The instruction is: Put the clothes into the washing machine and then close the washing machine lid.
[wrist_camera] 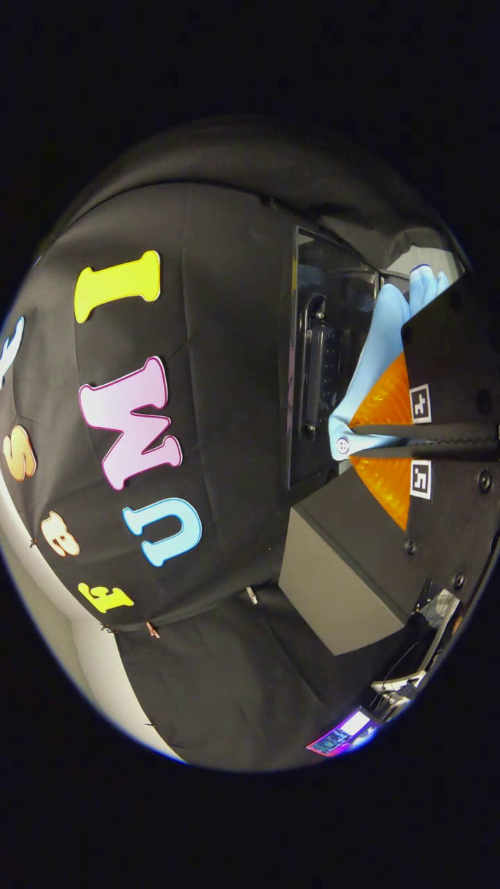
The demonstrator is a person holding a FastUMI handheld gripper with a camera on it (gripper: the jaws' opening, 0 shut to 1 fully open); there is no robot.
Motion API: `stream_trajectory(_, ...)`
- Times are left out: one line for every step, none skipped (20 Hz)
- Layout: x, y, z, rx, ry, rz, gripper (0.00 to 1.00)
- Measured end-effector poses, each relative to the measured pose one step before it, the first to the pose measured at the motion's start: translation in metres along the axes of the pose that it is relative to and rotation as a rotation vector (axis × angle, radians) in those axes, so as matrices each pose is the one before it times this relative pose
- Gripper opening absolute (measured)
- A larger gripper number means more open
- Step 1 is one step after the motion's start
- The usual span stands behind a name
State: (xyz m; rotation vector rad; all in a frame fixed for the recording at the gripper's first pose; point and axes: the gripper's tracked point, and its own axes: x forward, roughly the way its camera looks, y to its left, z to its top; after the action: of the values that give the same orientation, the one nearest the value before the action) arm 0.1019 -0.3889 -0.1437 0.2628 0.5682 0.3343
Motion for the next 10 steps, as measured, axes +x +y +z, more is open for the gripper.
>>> stream_trajectory(0.00505,-0.00666,-0.00693,-0.00528,0.01543,-0.01104,0.05)
stream_trajectory(0.00371,-0.00609,-0.00888,0.00187,0.01527,-0.01381,0.05)
stream_trajectory(0.00476,-0.00517,-0.00858,0.00388,0.01577,-0.01166,0.05)
stream_trajectory(0.00349,-0.00324,-0.00947,-0.00139,0.01729,-0.00876,0.05)
stream_trajectory(0.00500,-0.00313,-0.00984,-0.00831,0.01636,-0.01067,0.05)
stream_trajectory(0.00570,-0.00127,-0.01052,-0.00759,0.01904,-0.00624,0.05)
stream_trajectory(0.00654,-0.00098,-0.01134,-0.00725,0.02201,-0.00863,0.05)
stream_trajectory(0.00657,-0.00030,-0.00945,-0.00066,0.01846,-0.00611,0.05)
stream_trajectory(0.00811,-0.00033,-0.00851,-0.00215,0.01643,-0.01312,0.05)
stream_trajectory(0.00815,-0.00162,-0.00721,0.00271,0.01490,-0.01375,0.05)
